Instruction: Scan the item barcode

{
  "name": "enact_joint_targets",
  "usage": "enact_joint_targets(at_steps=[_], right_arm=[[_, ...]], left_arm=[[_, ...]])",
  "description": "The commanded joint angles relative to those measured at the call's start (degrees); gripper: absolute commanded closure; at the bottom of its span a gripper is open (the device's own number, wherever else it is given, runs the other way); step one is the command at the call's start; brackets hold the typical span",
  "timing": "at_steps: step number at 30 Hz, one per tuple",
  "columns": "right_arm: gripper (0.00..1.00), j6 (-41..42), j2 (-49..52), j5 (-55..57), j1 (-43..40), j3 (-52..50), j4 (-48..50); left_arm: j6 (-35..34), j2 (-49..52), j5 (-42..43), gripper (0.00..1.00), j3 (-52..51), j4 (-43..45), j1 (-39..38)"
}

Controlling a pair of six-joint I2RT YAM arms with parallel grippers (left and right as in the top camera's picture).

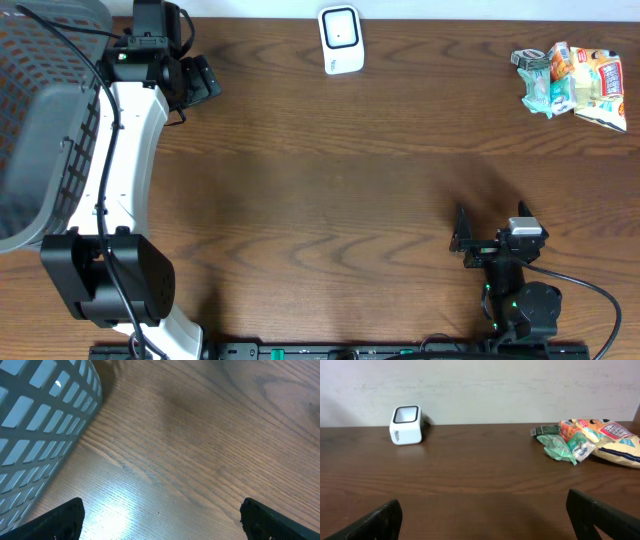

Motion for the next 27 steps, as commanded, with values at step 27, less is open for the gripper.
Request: enact_joint_targets(at_steps=[27], right_arm=[[0.01,0.81,-0.35,0.28,-0.66,-0.31,0.09]], left_arm=[[-0.04,0.42,7.17,0.03,0.09,-7.50,-0.02]])
